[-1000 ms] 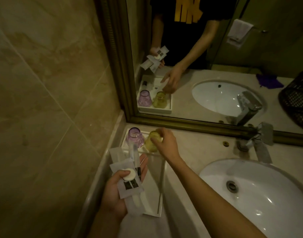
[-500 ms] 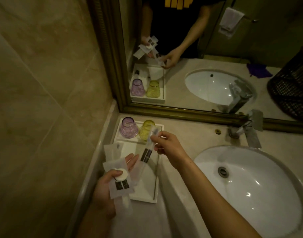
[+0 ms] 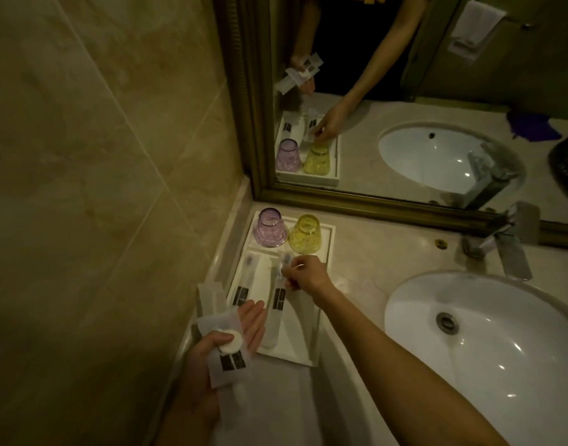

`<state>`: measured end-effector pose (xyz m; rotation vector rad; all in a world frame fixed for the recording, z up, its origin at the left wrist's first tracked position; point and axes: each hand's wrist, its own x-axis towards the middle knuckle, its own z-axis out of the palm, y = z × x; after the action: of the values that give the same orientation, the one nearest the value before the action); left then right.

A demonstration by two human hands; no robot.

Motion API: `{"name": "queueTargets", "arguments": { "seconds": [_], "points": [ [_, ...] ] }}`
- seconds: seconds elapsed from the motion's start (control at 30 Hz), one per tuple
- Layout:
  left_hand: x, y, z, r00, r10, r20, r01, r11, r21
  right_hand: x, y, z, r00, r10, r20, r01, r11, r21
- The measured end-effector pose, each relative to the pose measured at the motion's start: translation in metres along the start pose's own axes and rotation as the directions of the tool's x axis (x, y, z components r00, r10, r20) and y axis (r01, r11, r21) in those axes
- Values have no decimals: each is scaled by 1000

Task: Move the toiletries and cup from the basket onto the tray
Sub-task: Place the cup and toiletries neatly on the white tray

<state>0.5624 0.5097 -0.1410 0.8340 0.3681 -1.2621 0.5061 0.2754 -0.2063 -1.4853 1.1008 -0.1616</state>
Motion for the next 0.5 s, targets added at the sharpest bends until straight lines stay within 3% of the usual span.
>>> {"name": "queueTargets", "arguments": {
  "seconds": [0.1,0.2,0.27,0.4,0.5],
  "points": [
    [-2,0,-2,1000,-3,2,3,1000,11,0,3,15,998,-55,-17,50,973,-227],
    [-5,-1,0,1000,6,-5,-6,1000,-16,-10,8,14,962,-251,-109,173,866,-469],
    [-4,-3,2,1000,5,7,-5,1000,-28,-17,17,15,920,-391,-8,321,768,-555],
    [3,-9,11,1000,-21,10,21,999,-24,-27,32,25,864,-401,305,493,550,-674],
    [9,-13,18,999,-35,34,36,999,-15,-32,24,19,876,-380,298,480,613,-628]
  ]
}}
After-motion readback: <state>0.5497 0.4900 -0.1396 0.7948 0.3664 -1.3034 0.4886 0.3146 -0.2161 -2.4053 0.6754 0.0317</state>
